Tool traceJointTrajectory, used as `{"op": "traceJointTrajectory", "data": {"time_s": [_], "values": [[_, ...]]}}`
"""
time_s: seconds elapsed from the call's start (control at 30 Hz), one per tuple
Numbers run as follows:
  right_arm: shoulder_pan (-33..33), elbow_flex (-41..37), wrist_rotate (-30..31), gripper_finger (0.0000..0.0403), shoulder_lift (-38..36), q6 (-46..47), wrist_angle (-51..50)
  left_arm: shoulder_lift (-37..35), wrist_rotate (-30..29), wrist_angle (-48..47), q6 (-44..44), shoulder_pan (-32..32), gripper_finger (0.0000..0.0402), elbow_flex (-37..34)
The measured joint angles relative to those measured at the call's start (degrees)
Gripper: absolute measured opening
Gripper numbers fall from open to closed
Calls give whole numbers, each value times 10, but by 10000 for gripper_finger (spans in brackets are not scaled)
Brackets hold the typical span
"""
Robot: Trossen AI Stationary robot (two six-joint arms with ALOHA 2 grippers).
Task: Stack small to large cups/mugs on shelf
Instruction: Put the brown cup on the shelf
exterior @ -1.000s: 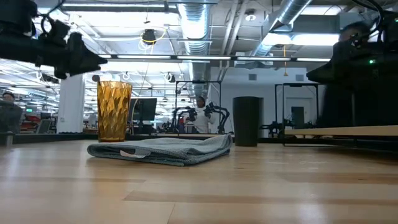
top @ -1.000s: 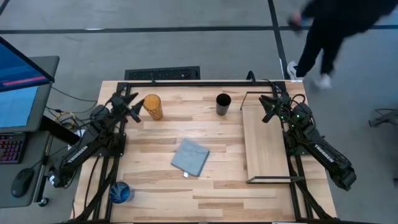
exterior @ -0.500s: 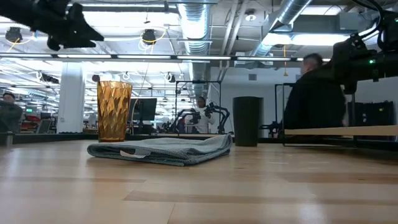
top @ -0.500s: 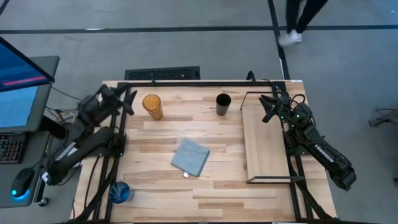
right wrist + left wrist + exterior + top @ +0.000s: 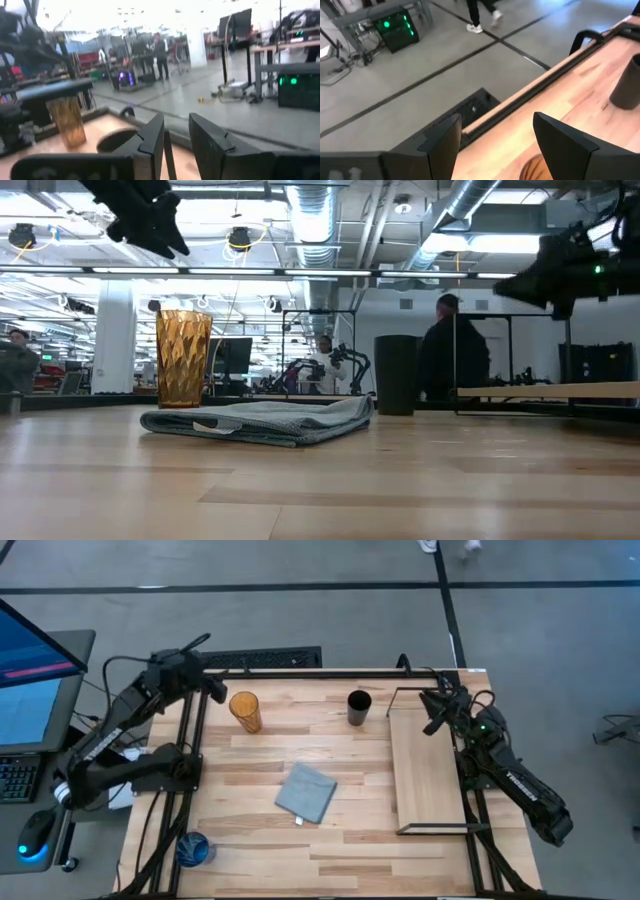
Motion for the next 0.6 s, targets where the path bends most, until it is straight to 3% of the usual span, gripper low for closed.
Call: {"op": "traceJointTrajectory", "data": {"time_s": [0.13,0.37,0.47,0.6], "values": [[-14,78,0,113,0,-42,-66,20,0,20,0,0,241,13],[-42,273,6,113,44,-113,-349,34,5,8,3,0,241,14],[-51,333,13,113,67,-113,-398,36,27,5,2,0,241,14],[-60,420,87,113,110,-118,-555,46,74,5,-16,0,241,14]]}}
